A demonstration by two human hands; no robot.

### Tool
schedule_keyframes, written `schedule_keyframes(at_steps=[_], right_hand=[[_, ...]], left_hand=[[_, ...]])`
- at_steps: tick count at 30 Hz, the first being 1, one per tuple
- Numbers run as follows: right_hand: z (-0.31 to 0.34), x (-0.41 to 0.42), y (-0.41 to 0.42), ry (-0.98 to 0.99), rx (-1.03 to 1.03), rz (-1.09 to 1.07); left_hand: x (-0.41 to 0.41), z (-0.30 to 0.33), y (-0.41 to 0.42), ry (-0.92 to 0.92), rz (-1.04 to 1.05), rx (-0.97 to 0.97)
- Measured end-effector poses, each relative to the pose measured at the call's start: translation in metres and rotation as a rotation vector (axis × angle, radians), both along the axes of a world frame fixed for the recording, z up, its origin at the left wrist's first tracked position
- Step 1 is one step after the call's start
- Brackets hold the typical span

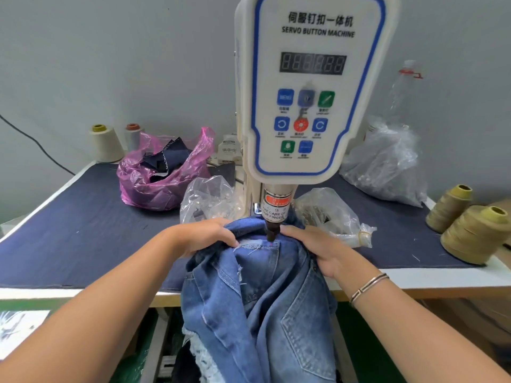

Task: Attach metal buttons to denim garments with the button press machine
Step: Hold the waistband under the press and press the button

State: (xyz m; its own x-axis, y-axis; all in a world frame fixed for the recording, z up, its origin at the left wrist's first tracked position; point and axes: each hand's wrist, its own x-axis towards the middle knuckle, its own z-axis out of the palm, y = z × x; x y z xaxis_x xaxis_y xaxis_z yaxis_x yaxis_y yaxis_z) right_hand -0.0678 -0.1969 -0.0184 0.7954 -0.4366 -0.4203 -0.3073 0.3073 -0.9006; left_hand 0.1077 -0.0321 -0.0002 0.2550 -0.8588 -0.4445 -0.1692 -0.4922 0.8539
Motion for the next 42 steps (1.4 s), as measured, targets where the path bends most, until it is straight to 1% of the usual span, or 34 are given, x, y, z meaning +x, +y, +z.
schedule_keyframes(at_steps=[5,9,13,21,28,38,42], right_hand=[[-0.013,0.006,0.006,-0.006,0.033,-0.007],[-0.017,0.009,0.004,-0.014,0.046,-0.003],[-0.021,0.01,0.003,-0.017,0.047,-0.003],[-0.022,0.012,0.006,-0.047,0.037,-0.029],[-0.021,0.011,0.009,-0.062,0.044,-0.035],[-0.021,0.011,0.009,-0.072,0.048,-0.018],[-0.021,0.011,0.009,-0.07,0.039,-0.026]], left_hand=[[-0.005,-0.016,0.003,0.049,0.058,-0.021],[-0.002,-0.019,0.005,0.102,0.055,-0.049],[-0.002,-0.018,0.004,0.11,0.056,-0.052],[-0.008,-0.026,0.006,0.189,0.169,-0.124],[-0.008,-0.026,0.007,0.237,0.165,-0.121],[-0.009,-0.024,0.008,0.226,0.155,-0.121],[-0.011,-0.024,0.007,0.251,0.155,-0.131]])
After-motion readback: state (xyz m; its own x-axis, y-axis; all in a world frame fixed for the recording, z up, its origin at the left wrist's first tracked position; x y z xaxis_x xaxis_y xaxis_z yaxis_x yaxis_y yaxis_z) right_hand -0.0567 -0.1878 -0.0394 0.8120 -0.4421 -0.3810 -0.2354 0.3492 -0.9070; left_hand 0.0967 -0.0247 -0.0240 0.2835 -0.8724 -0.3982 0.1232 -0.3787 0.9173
